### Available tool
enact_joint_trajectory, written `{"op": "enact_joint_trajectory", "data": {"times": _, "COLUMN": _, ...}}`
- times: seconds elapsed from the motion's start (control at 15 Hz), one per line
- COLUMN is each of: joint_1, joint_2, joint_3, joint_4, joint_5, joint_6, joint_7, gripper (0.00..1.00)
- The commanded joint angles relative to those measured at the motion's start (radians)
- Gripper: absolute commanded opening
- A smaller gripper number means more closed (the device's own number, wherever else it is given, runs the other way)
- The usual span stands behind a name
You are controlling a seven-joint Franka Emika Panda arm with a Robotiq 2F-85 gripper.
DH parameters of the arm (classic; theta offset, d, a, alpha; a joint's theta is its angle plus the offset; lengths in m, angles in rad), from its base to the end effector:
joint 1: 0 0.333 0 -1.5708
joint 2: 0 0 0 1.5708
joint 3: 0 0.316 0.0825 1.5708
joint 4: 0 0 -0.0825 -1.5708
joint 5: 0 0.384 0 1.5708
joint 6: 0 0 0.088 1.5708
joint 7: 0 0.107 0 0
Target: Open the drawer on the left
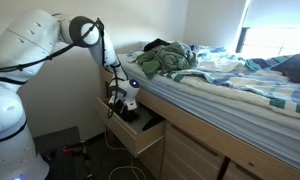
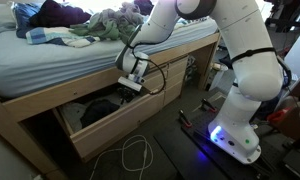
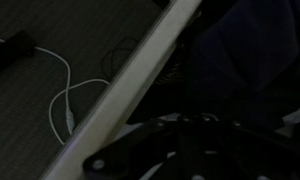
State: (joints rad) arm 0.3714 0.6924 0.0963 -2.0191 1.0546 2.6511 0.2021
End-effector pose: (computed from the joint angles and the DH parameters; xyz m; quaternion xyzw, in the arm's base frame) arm 0.5179 0.2376 0.0914 -0.9048 0.3422 0.1166 0.2251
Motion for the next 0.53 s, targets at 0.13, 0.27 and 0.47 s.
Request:
{"op": "enact_joint_trajectory", "data": {"times": 0.13, "joint_1": -0.008, "joint_2": -0.142, "joint_3": 0.011, "joint_4": -0.091, "joint_5": -0.184, "joint_6": -0.145, "joint_7": 0.211, "gripper": 0.0}}
{"op": "enact_joint_trajectory", "data": {"times": 0.27, "joint_1": -0.022, "joint_2": -0.165, "joint_3": 0.026, "joint_4": -0.09, "joint_5": -0.206, "joint_6": -0.151, "joint_7": 0.211, "gripper": 0.0}}
{"op": "enact_joint_trajectory", "data": {"times": 0.47, "joint_1": -0.045, "joint_2": -0.153, "joint_3": 0.06, "joint_4": -0.053, "joint_5": -0.183, "joint_6": -0.094, "joint_7": 0.142, "gripper": 0.0}}
